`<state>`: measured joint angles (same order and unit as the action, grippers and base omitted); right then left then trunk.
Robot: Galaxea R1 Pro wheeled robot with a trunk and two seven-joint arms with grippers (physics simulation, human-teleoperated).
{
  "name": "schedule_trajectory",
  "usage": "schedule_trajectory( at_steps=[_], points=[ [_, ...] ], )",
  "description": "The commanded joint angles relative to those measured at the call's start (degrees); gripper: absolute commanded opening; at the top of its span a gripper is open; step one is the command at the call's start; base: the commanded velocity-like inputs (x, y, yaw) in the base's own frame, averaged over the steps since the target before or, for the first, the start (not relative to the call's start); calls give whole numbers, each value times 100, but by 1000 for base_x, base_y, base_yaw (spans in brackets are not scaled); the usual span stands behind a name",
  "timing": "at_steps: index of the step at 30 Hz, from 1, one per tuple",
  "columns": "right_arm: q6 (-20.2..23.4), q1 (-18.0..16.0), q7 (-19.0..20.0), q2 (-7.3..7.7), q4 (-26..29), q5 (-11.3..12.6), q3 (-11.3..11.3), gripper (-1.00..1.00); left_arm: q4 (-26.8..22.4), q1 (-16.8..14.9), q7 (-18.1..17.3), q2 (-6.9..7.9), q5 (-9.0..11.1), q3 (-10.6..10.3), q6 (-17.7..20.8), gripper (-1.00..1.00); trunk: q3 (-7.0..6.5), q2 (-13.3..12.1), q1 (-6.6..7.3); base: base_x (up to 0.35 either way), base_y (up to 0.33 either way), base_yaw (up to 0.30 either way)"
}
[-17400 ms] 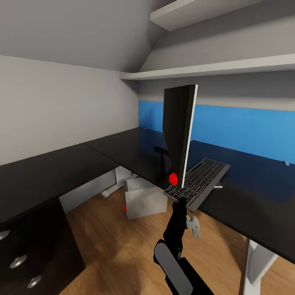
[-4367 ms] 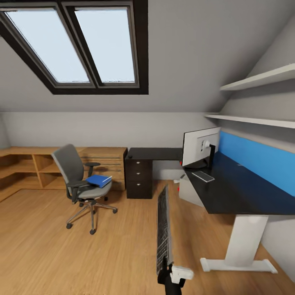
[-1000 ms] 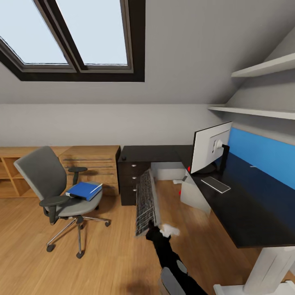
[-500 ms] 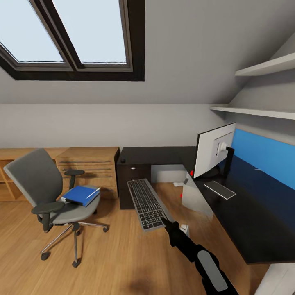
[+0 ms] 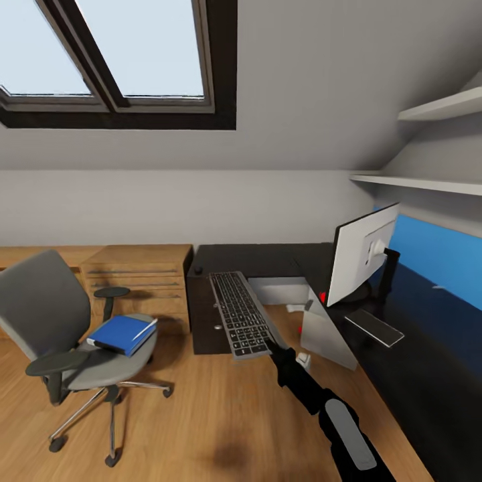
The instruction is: In the bedroom, organize the workspace by keeping the computer under the desk, ensuring the monitor is on the desk, placing the keyboard on the desk next to the monitor, placing the mouse on the desk next to the keyboard, moving the folder from the swivel chair onto the desk next to the mouse, stacking the notebook on top of the folder with the pen on top of the notebook, and positioning the swivel chair next to the desk.
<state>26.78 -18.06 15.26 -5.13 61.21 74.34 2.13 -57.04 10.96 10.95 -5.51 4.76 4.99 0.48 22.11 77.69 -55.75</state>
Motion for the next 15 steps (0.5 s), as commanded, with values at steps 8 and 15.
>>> schedule_trajectory(
  at_steps=[8,15],
  points=[
    [16,-4,-6,-87,-107,279,-1,-100,-8,1,4,-2,51,2,20,100,5,3,-4,329,115,0],
    [13,-4,-7,-112,-200,385,-2,-100,-3,2,0,-3,51,-1,28,100,5,3,-4,327,152,0]
  ],
)
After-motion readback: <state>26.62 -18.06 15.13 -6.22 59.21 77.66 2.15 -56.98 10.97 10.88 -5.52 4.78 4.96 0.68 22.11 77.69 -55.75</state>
